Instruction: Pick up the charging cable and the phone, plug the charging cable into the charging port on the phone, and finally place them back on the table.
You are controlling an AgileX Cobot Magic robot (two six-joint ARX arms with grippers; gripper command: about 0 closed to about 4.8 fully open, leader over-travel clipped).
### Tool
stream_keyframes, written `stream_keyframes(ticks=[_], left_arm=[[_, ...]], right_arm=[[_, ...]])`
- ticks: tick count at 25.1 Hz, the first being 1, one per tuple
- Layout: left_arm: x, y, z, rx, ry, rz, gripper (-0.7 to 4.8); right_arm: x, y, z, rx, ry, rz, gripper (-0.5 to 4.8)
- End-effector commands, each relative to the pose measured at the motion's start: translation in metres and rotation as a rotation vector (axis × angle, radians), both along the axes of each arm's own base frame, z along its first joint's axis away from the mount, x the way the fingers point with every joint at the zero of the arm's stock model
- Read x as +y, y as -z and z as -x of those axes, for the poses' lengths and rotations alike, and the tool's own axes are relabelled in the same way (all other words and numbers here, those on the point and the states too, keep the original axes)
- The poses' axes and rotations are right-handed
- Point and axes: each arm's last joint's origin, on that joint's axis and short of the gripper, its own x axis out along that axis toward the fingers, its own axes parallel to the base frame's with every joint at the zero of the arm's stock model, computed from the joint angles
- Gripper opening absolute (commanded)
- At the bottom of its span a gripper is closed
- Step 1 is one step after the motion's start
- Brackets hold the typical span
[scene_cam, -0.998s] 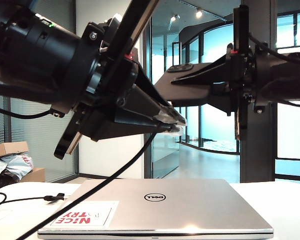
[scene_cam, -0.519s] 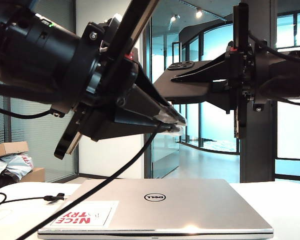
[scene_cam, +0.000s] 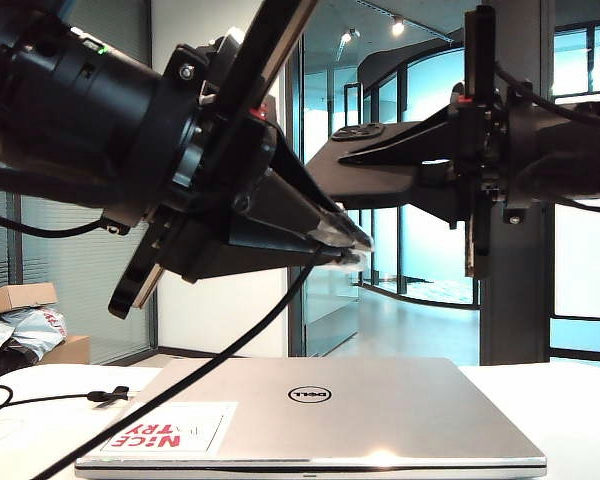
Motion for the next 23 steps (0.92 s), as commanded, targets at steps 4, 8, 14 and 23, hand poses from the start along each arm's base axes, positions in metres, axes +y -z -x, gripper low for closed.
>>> stream_keyframes(ticks=[4, 8, 14, 23], left_arm=[[-0.0005, -0.0027, -0.0006, -0.008, -0.001, 0.018, -0.06], [-0.0005, -0.0028, -0.0006, -0.008, -0.001, 0.018, -0.06], [-0.0006, -0.0027, -0.0007, -0.008, -0.001, 0.018, -0.06], [-0.0005, -0.0026, -0.0006, -0.007, -0.001, 0.017, -0.06]], right_arm=[[0.0027, -0.0047, 0.0006, -0.052, -0.014, -0.014, -0.05], [0.0028, -0.0046, 0.0009, -0.058, -0.022, -0.011, -0.05], [0.0034, -0.0045, 0.0028, -0.091, -0.091, 0.003, -0.05], [0.0035, -0.005, 0.0038, -0.111, -0.128, 0.006, -0.05]])
